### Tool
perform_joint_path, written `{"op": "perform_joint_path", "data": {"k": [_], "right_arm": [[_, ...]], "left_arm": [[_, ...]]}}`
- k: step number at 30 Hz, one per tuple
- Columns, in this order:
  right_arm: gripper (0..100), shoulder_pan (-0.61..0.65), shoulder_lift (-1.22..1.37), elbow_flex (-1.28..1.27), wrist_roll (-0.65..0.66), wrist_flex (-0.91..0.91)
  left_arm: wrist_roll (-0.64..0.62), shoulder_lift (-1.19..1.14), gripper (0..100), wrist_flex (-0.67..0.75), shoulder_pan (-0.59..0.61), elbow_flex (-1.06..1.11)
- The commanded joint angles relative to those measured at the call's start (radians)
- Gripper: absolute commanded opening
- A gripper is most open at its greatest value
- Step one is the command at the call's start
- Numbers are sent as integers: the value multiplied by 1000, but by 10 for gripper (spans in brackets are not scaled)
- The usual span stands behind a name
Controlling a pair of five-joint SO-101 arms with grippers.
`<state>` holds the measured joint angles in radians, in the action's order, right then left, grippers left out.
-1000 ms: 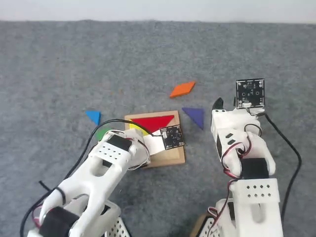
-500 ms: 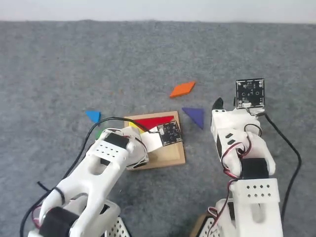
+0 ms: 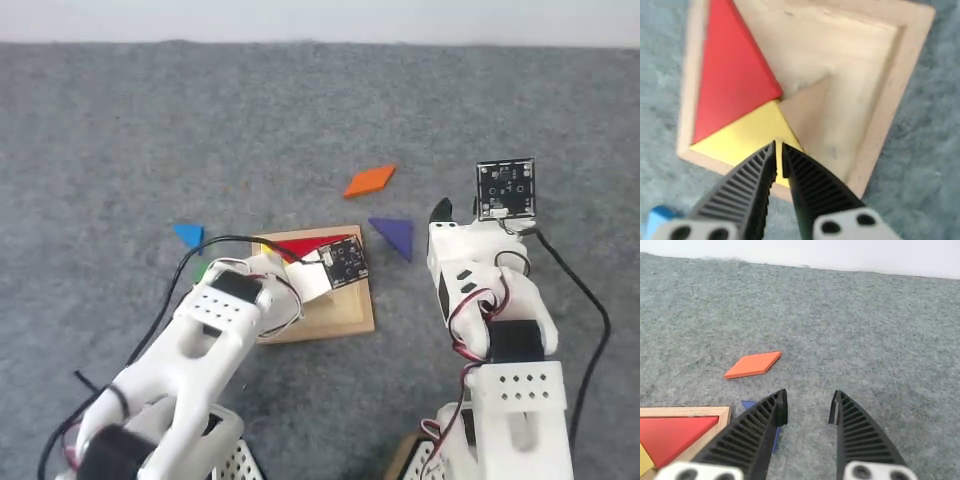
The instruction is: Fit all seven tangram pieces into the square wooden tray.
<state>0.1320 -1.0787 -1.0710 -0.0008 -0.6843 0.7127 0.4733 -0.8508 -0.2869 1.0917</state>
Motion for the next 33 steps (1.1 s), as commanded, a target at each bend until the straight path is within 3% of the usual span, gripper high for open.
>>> {"op": "perform_joint_path", "data": {"k": [1,4,8,16,20,28,33], "right_arm": [[154,10,-27,26,14,-8],[132,56,24,26,28,-2],[1,173,205,52,91,28],[25,363,648,216,218,41],[26,450,822,296,296,28],[26,499,1052,473,296,-79],[26,564,1089,491,305,-87]], "left_arm": [[-20,147,13,0,3,22],[-94,284,13,23,28,65],[-276,434,13,155,144,110],[-729,397,15,488,485,114],[-813,281,15,591,569,87],[-867,25,14,559,654,-84],[-867,-12,13,505,655,-130]]}}
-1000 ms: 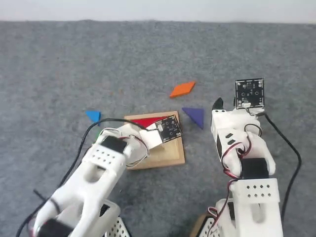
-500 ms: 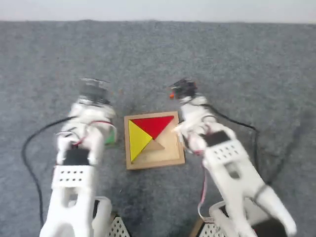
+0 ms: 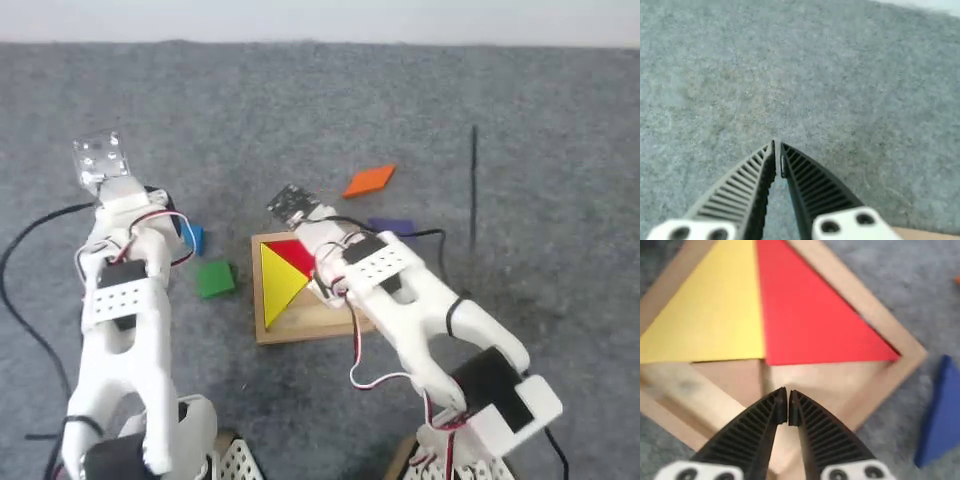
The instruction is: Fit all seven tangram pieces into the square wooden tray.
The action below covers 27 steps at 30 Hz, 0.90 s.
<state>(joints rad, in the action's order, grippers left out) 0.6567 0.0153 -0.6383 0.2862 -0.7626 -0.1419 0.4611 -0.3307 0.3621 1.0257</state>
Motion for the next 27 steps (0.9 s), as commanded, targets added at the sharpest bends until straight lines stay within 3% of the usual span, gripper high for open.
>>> {"op": "perform_joint_path", "data": {"k": [1,9,15,18,22,27], "right_arm": [[26,54,-2,58,37,-8],[26,166,1,37,163,-7],[26,220,1,37,161,-7],[27,246,1,37,161,-5],[27,240,-10,37,161,-7],[27,140,-82,37,160,-39]], "left_arm": [[-12,0,13,-15,6,-64],[-12,0,13,-15,9,-64],[-21,0,13,-15,21,-64],[-83,0,15,-15,52,-70],[-92,0,15,-15,58,-70],[-92,-2,16,-17,58,-71]]}}
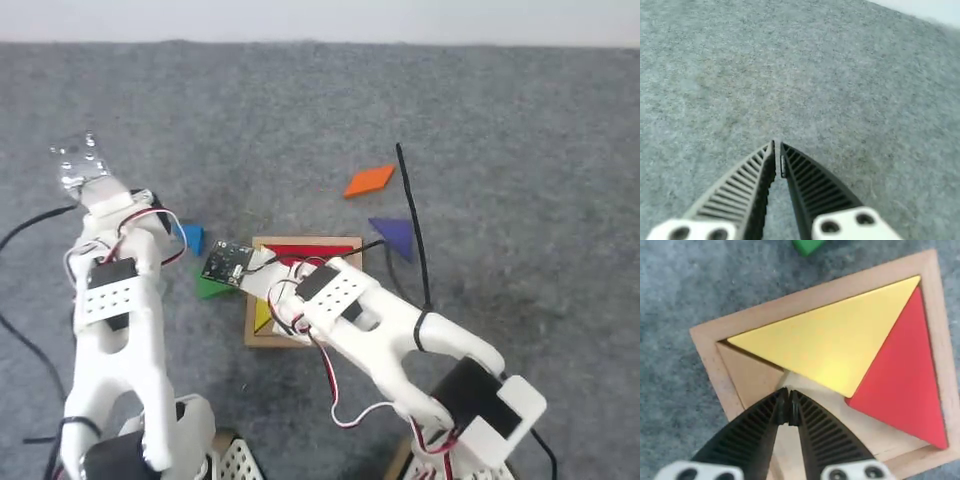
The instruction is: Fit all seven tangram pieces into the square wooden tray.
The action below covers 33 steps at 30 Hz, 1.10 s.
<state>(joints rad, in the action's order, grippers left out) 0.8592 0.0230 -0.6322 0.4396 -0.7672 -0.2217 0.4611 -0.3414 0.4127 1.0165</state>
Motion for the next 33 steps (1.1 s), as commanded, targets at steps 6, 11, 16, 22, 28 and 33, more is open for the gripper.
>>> {"op": "perform_joint_path", "data": {"k": [6,11,16,22,28,33], "right_arm": [[27,-137,-275,-8,-66,-114],[29,-206,-418,-97,-71,-81],[32,-328,-456,-143,-103,-4],[32,-346,-372,-140,-242,42],[35,-354,-357,-138,-241,61],[166,-397,-346,-101,-229,51]], "left_arm": [[-15,-8,66,-6,-3,-62],[48,-9,98,-69,-95,-74],[87,-11,138,-163,-172,-101],[166,-11,189,-215,-201,-116],[190,-28,213,-466,-201,-183],[249,-144,216,-511,-193,-185]]}}
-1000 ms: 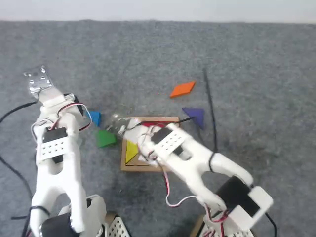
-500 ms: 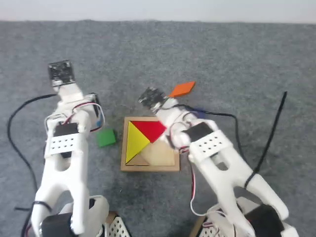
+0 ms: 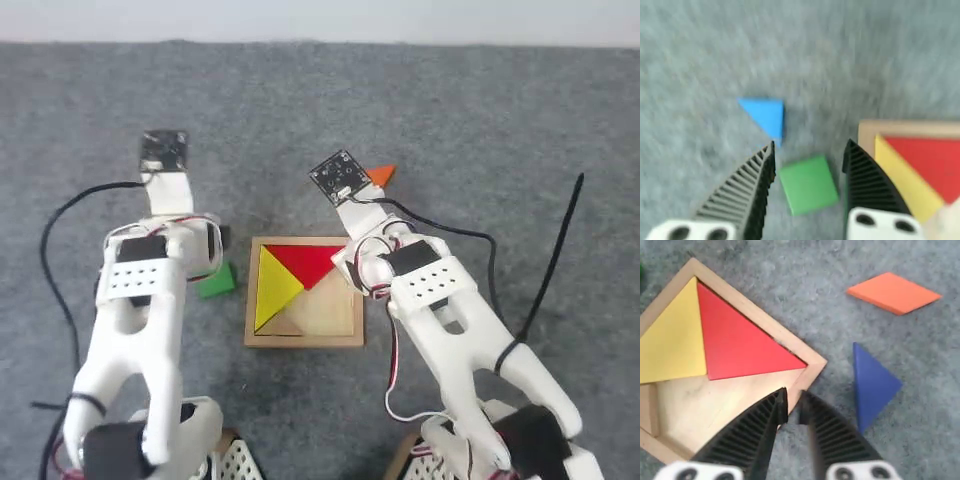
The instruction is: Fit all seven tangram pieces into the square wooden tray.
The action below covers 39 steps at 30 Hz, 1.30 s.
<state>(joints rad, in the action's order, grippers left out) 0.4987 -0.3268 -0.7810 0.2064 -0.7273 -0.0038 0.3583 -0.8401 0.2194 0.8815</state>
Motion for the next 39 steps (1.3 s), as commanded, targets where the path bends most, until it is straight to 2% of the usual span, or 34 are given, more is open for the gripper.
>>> {"op": "perform_joint_path", "data": {"k": [1,6,11,23,31,39], "right_arm": [[176,-58,4,58,28,10],[182,-170,7,118,138,10],[285,-170,96,152,155,13],[281,-173,539,540,206,-203],[231,-174,685,667,270,-283],[221,-174,742,724,269,-334]], "left_arm": [[38,-68,216,-14,0,-51],[77,-126,215,-12,2,-53],[106,-106,216,-17,0,-44],[112,-103,215,-12,2,-27],[112,-103,215,-12,2,-24],[114,-103,215,-12,2,-24]]}}
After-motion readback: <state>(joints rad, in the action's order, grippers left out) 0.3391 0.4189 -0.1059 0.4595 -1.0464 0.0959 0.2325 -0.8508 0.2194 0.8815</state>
